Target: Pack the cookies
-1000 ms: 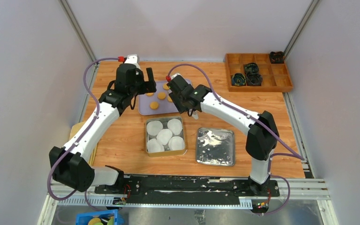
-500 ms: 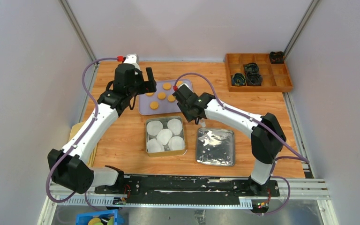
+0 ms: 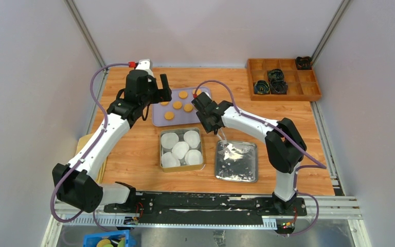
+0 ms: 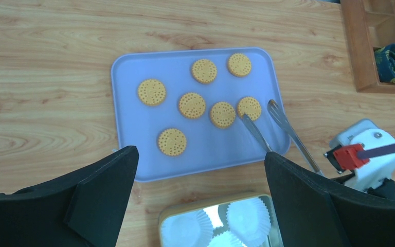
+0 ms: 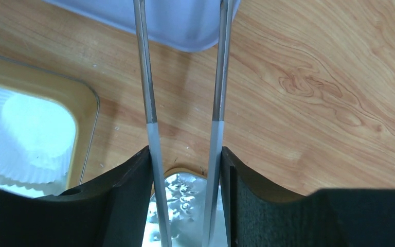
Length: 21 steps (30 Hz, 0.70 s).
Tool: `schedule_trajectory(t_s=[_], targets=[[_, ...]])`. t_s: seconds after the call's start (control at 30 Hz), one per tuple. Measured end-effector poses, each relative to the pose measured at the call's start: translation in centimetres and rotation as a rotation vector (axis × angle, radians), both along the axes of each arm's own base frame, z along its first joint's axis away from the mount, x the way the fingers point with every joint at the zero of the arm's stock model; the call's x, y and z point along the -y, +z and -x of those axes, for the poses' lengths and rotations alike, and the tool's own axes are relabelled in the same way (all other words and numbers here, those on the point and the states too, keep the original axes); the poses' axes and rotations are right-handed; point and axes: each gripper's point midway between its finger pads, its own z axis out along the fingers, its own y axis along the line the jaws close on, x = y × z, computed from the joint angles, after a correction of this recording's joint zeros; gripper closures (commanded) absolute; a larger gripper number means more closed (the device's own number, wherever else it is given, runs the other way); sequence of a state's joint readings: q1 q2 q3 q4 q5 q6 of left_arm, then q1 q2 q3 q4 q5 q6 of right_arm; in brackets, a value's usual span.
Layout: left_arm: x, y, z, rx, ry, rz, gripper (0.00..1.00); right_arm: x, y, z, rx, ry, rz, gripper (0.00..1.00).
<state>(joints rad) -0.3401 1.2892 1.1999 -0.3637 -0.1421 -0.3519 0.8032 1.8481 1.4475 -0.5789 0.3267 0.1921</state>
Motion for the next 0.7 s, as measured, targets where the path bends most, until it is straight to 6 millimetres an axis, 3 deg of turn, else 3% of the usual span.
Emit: schedule_trajectory(t_s=[0.2,0.53,0.7], targets=[[0.0,0.0,0.0,0.000,0.000,0.000,0.00,-0.2,-1.2,-0.8,-0.024,-0.010,-0.002,0.53],[0.0,0.0,0.0,0.000,0.000,-0.001,0.00,-1.1,-0.5,-1.2,-0.025,0.002,-0.048,0.79],[0.0,0.0,0.0,0.000,0.000,-0.001,0.00,-1.0,0.5,-0.9,-0.014,0.007,-0.069,0.85]])
